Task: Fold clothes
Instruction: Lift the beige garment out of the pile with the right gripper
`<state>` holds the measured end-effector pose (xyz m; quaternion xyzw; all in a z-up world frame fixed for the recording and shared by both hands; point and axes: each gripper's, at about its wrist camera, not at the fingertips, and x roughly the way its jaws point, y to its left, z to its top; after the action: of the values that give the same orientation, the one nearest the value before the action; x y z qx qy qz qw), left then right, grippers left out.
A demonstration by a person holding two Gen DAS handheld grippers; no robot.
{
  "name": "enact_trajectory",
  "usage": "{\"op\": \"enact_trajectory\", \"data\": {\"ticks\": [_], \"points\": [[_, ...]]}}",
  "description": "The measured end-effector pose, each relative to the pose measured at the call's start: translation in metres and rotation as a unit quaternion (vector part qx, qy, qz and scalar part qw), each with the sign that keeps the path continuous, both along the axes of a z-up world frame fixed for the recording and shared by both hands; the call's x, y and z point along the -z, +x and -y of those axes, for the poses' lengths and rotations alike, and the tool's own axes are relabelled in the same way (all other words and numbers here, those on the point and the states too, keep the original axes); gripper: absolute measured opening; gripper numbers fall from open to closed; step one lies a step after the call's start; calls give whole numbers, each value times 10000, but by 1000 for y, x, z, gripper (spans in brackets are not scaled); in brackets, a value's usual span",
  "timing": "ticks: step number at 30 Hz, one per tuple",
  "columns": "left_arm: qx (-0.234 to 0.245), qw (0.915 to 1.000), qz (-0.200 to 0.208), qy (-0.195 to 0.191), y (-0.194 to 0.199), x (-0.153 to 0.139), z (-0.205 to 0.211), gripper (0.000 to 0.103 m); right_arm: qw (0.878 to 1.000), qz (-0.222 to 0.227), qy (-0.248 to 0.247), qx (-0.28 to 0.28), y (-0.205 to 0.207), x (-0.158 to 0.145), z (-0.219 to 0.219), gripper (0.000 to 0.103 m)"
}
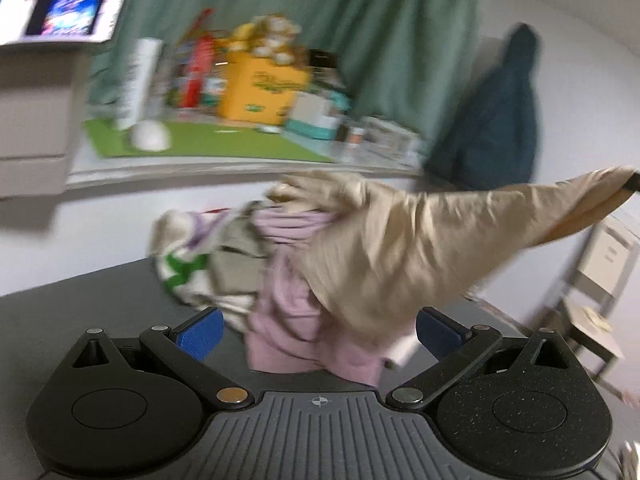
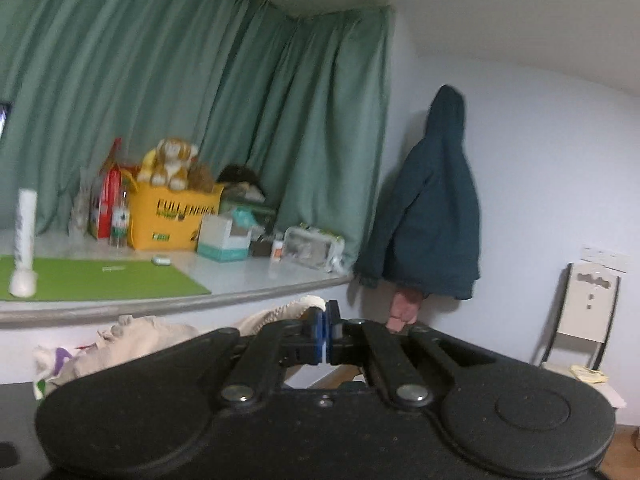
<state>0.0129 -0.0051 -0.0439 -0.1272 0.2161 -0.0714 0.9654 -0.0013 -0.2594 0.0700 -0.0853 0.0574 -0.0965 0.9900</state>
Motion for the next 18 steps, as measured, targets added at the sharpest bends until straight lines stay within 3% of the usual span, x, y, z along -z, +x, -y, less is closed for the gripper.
{"op": "enact_trajectory", "data": {"ticks": [3,5,9,11,13,16,18], "points": [[751,9969,231,29,-18,-14,19,103,10000,44,-6,-83,-55,-17,13,2],[1423,9889,417,-89,-33,-26,32,103,9996,-23,-243,-152,-91,-26,12,2],[2628,9614,718,-390,-71,-59,64,103,9993,-42,-259,-257,-151,-45,12,2],[3032,9476,856,-531,-92,-71,76,103,9992,20,-263,-305,-183,-55,8,2],[3242,9390,951,-649,-110,-80,84,103,9988,258,-266,-315,-207,-65,1,2],[3181,9402,915,-801,-125,-85,82,103,9979,481,50,-421,-232,-76,0,2],[3097,9438,827,-800,-129,-81,78,103,9986,207,196,-438,-227,-67,0,2]]}}
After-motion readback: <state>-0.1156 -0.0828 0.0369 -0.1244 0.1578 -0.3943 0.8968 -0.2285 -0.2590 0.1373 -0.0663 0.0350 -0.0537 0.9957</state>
